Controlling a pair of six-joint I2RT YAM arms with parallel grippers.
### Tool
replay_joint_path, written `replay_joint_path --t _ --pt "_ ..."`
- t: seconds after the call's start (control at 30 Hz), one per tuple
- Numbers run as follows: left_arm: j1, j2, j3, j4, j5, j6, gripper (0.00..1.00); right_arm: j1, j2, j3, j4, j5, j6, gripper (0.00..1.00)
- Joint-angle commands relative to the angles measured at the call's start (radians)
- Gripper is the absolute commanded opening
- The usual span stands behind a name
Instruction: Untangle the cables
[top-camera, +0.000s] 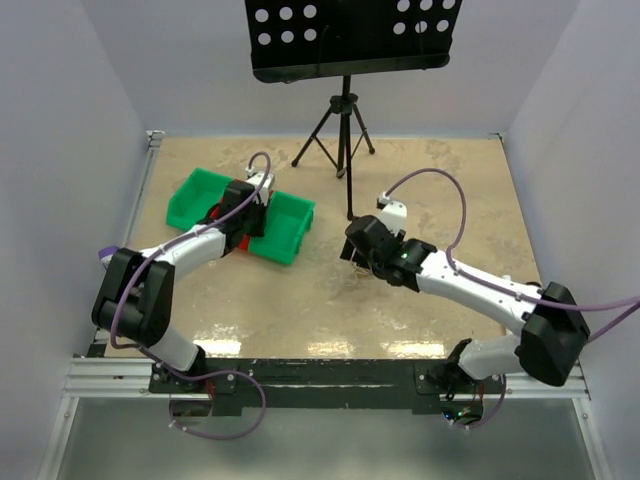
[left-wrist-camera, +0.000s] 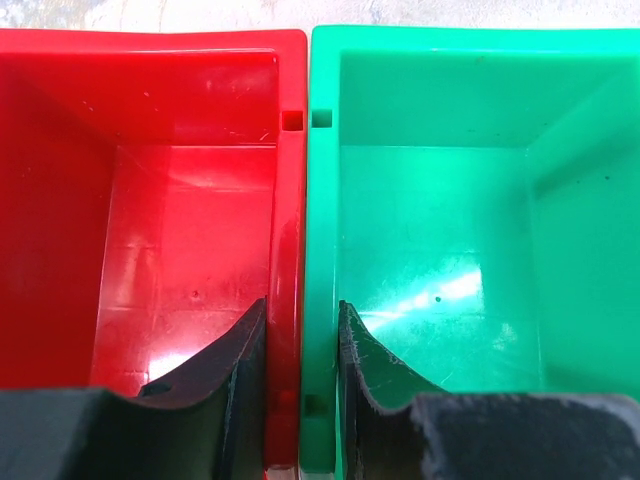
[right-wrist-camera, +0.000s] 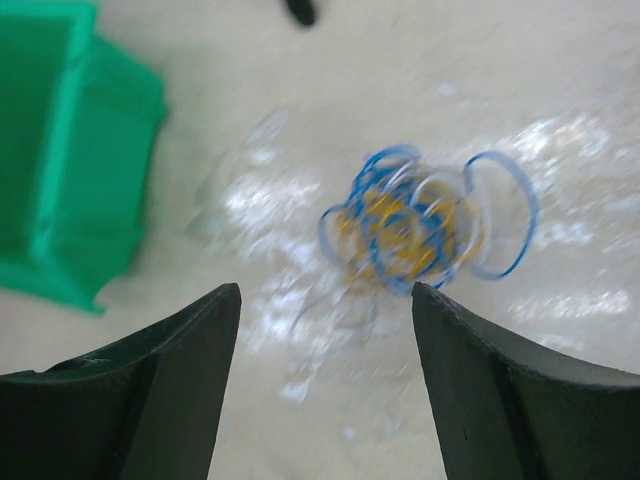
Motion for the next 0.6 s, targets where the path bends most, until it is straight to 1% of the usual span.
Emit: replay_joint_path --t 0.0,0.03,0.13,0.23,0.37,0.47,0.57 --pt "-0.011 -0.064 -0.051 -0.007 -0.056 -0.065 0.02 -0.106 0.100 0.044 0.091 0.082 -0.141 0.74" --pt "-0.017 -0.070 -0.056 0.028 -0.059 -0.074 0.02 -0.128 0.141 0.052 0.110 0.082 -0.158 0.74" --pt "-0.052 -0.075 -0.044 0.016 -0.064 -0.113 0.02 -0.172 0.224 0.055 0.160 0.064 -0.198 0.75" --pt "-0.097 -0.076 -0.048 0.013 -0.065 -0.145 0.02 -0.192 0.276 0.025 0.205 0.038 -0.201 0.74" --pt "-0.129 -0.058 -0.061 0.022 -0.062 -0.177 0.02 -0.194 0.252 -0.084 0.294 -0.059 -0.170 0.71" --pt "-0.134 -0.032 -0.064 0.025 -0.052 -0.205 0.02 -0.191 0.212 -0.172 0.360 -0.132 -0.157 0.65" --pt "-0.135 -0.010 -0.065 0.039 -0.038 -0.229 0.02 -0.169 0.175 -0.250 0.386 -0.208 -0.121 0.59"
